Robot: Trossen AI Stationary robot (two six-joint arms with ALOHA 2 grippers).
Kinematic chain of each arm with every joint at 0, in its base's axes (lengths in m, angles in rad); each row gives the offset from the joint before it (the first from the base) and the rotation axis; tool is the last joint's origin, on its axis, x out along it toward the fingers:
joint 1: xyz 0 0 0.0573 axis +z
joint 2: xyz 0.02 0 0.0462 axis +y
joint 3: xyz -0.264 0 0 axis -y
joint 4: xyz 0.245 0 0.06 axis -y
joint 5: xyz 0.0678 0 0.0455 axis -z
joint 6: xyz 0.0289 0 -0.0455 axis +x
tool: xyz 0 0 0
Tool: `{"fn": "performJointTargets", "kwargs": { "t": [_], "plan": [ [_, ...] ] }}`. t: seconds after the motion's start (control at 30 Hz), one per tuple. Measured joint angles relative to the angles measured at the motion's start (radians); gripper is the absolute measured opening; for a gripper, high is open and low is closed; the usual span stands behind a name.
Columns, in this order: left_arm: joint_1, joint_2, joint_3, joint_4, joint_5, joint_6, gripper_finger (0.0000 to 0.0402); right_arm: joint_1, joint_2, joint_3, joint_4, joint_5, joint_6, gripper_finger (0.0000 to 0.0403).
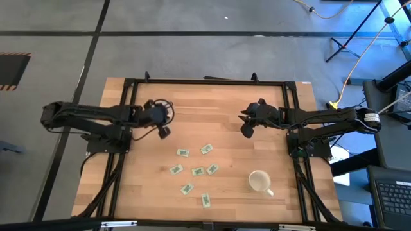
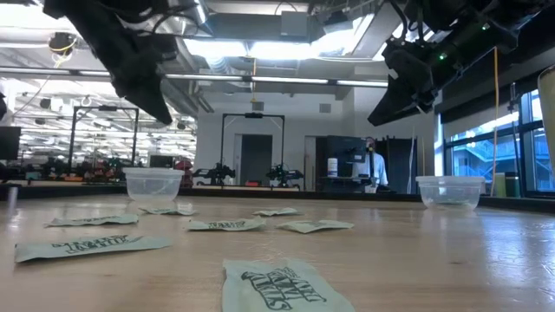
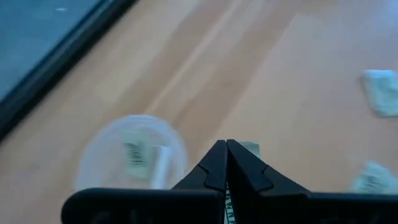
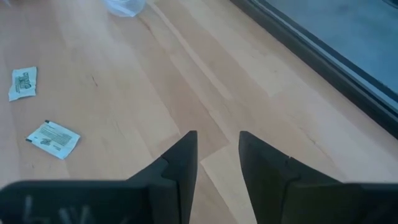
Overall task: Pick and place Stevia / Truvia into bins
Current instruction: Put the stevia packet into the left transparent container
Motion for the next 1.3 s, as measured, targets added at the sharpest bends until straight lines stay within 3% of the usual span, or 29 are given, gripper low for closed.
{"fn": "performJointTargets", "kwargs": {
  "t": [0.3, 0.5, 1.3],
  "plan": [
    [0.199, 0.04, -0.005, 0.059, 0.013, 0.122, 0.0001, 0.0, 0.0, 0.0, -0.006, 0.0, -0.016, 0.0121],
    [0.291, 0.087, -0.005, 0.065, 0.09, 0.141, 0.0002, 0.0, 0.0, 0.0, -0.01, 0.0, -0.016, 0.0121],
    [0.393, 0.326, -0.005, 0.148, 0.115, 0.235, 0.0002, 0.0, 0.0, 0.0, -0.045, 0.0, -0.039, 0.0121]
  ]
}}
